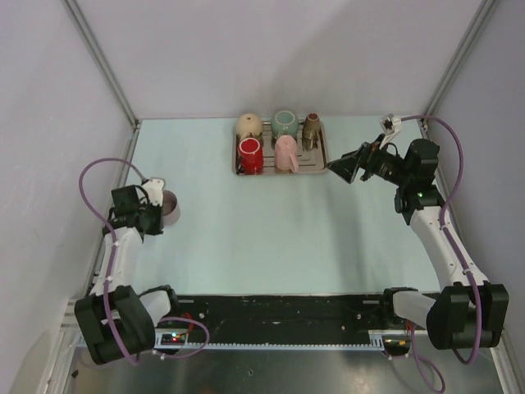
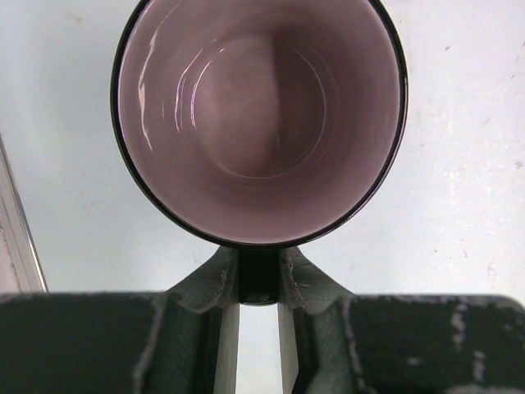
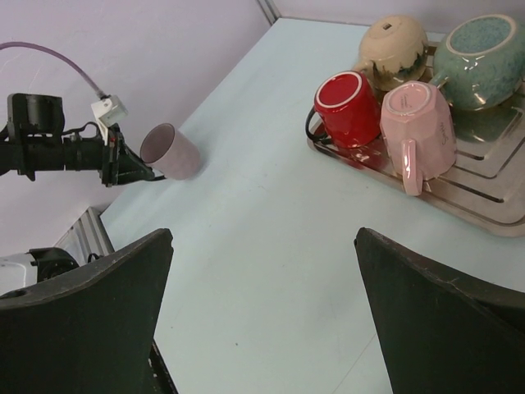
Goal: Turn the mug right side up
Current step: Place the cup at the corner of the board.
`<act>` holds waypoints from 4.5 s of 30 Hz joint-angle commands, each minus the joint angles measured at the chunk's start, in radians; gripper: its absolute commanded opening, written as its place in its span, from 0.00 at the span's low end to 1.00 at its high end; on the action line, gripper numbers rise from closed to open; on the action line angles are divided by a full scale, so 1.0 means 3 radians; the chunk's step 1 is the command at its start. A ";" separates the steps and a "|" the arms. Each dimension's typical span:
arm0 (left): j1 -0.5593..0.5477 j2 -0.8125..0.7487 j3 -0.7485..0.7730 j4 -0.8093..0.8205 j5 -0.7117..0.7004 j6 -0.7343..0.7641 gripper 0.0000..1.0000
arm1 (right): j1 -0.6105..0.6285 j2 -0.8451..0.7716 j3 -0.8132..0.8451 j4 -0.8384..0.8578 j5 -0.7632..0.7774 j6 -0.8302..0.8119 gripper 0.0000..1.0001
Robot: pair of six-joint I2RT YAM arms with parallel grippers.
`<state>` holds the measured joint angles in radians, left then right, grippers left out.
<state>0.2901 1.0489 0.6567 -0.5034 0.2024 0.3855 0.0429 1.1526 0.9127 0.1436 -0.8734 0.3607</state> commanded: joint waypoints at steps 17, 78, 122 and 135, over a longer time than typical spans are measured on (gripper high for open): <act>0.0180 0.0208 0.0052 0.0099 -0.0040 0.0334 0.00 | -0.0031 -0.0079 -0.0036 0.0181 -0.0070 -0.0009 0.99; 0.0173 0.0933 0.0475 0.0135 -0.0226 0.0200 0.31 | -0.0077 -0.0078 -0.0082 0.0233 -0.0089 0.0029 0.99; -0.0246 -0.0726 0.0520 -0.0482 -0.0047 0.0166 1.00 | -0.0067 -0.0045 -0.0082 0.0207 0.0034 -0.0026 0.99; -0.1399 -0.0349 0.0973 -0.0438 -0.0224 -0.0306 1.00 | -0.0067 -0.0050 -0.0082 0.0167 0.0100 -0.0107 0.99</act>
<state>-0.0647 0.8951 0.8707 -0.6567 0.1516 0.3492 0.0219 1.1522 0.8845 0.1703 -0.8570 0.3599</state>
